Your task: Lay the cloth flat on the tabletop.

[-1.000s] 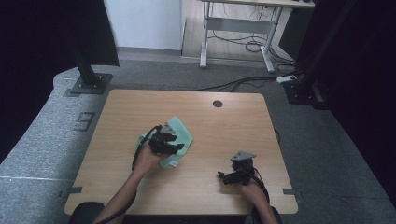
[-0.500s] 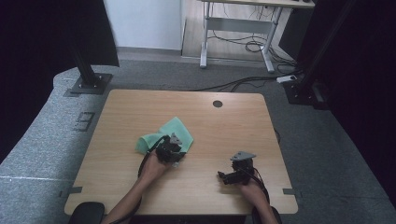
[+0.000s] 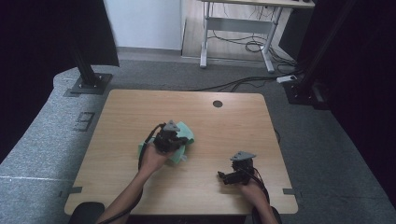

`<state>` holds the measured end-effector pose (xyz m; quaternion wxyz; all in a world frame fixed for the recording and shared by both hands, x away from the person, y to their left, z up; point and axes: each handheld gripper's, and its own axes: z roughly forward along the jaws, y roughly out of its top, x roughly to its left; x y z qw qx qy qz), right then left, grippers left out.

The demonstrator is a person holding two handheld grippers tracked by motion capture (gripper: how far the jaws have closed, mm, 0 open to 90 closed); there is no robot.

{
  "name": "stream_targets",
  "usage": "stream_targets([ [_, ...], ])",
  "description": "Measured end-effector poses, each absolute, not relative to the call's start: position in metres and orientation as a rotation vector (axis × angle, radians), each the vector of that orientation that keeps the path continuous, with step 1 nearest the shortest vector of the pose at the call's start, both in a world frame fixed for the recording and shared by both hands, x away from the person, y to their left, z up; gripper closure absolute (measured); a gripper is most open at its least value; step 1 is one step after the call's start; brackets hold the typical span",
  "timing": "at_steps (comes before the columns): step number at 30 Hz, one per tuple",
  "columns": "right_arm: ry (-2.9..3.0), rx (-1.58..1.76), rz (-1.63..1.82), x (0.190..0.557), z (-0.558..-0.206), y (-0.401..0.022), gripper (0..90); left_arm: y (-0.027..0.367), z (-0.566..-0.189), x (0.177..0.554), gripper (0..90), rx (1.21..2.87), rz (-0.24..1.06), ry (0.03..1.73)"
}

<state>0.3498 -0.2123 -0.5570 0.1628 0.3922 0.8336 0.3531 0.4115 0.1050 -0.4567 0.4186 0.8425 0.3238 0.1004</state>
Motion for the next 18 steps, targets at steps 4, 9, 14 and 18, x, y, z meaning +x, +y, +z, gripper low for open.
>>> stream_targets([
  [4, 2.378, 1.119, 1.008, 0.350, -0.557, -0.212, 0.0, 0.132, -0.429, 0.425, 85.8, 2.024, 0.290, 0.876],
  [9, 2.378, 1.120, 1.008, 0.350, -0.557, -0.212, 0.0, 0.175, -0.429, 0.451, 85.6, 1.988, 0.375, 1.037],
  [14, 2.378, 1.120, 1.008, 0.350, -0.557, -0.212, 0.0, 0.207, -0.463, 0.468, 85.2, 2.029, 0.418, 1.167],
  [18, 2.378, 1.117, 1.008, 0.350, -0.557, -0.212, 0.0, 0.218, -0.487, 0.471, 84.5, 2.046, 0.420, 1.209],
])
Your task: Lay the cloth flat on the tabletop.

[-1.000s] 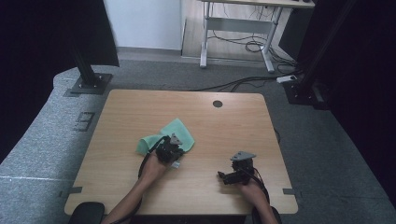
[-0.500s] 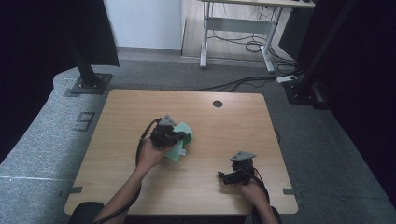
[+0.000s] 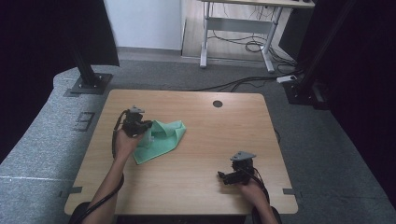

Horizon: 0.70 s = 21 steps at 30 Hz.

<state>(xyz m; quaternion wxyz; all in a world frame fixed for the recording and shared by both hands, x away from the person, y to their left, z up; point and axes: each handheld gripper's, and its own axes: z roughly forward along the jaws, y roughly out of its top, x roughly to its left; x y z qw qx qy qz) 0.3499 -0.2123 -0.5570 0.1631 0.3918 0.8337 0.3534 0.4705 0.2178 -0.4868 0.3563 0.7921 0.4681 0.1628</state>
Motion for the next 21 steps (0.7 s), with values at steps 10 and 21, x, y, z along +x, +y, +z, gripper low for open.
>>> stream_targets([
  [10, 2.378, 1.121, 1.007, 0.350, -0.557, -0.212, 0.0, 0.221, -0.529, 0.468, 81.2, 2.197, 0.450, 1.209],
  [21, 2.378, 1.121, 1.008, 0.350, -0.557, -0.212, 0.0, 0.193, -0.528, 0.449, 79.6, 2.229, 0.338, 1.139],
])
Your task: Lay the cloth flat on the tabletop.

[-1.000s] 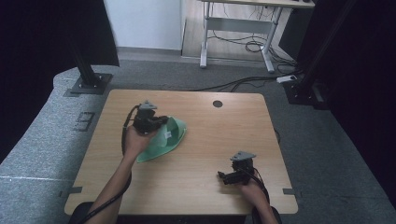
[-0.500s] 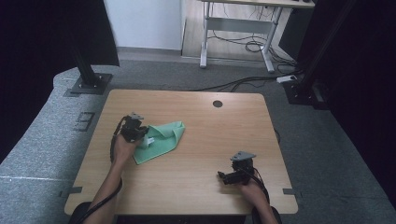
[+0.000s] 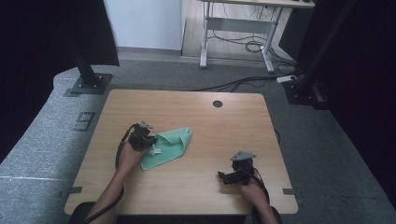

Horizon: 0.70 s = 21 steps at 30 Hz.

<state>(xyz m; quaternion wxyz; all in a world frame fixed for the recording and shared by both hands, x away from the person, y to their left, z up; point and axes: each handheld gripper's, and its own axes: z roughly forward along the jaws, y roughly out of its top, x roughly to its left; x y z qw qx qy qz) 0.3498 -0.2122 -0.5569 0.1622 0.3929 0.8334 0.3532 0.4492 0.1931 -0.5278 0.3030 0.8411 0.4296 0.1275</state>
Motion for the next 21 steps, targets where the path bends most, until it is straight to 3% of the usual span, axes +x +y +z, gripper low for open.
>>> stream_targets([
  [7, 2.374, 1.128, 1.007, 0.350, -0.557, -0.212, 0.0, 0.162, -0.527, 0.431, 75.1, 2.288, 0.313, 1.038],
  [9, 2.370, 1.143, 1.001, 0.350, -0.556, -0.210, 0.0, 0.157, -0.526, 0.429, 71.2, 2.302, 0.326, 1.009],
  [12, 2.384, 1.168, 1.046, 0.352, -0.554, -0.205, 1.5, 0.155, -0.522, 0.429, 55.8, 2.283, 0.354, 0.980],
  [21, 2.375, 1.163, 1.131, 0.368, -0.539, -0.171, 1.5, 0.158, -0.514, 0.439, 45.7, 2.273, 0.403, 0.987],
])
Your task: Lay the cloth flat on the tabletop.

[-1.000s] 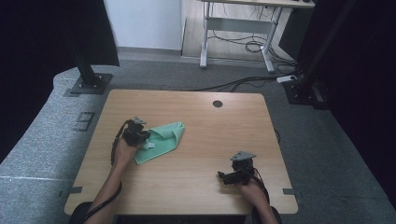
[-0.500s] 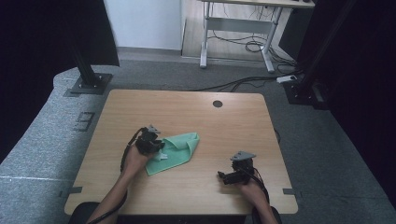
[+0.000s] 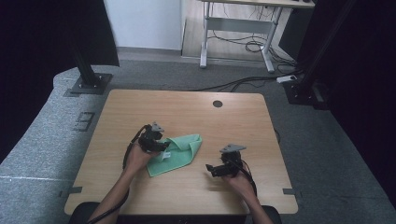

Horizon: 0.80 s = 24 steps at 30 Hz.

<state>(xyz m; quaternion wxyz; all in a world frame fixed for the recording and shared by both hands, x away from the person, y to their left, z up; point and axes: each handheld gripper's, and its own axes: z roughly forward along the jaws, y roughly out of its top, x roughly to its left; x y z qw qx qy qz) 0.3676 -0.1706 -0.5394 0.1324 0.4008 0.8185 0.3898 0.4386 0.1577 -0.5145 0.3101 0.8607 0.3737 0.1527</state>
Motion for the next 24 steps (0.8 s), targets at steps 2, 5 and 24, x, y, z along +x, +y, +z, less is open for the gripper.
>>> stream_targets([
  [2, 2.384, 1.149, 1.130, 0.376, -0.536, -0.152, 1.5, 0.160, -0.516, 0.443, 42.6, 2.264, 0.383, 1.000],
  [5, 2.393, 1.136, 1.121, 0.385, -0.534, -0.134, 1.5, 0.162, -0.520, 0.446, 38.4, 2.260, 0.352, 1.021],
  [24, 2.347, 1.141, 0.931, 0.406, -0.551, -0.104, 1.2, 0.177, -0.522, 0.451, 80.9, 2.154, 0.308, 1.074],
])
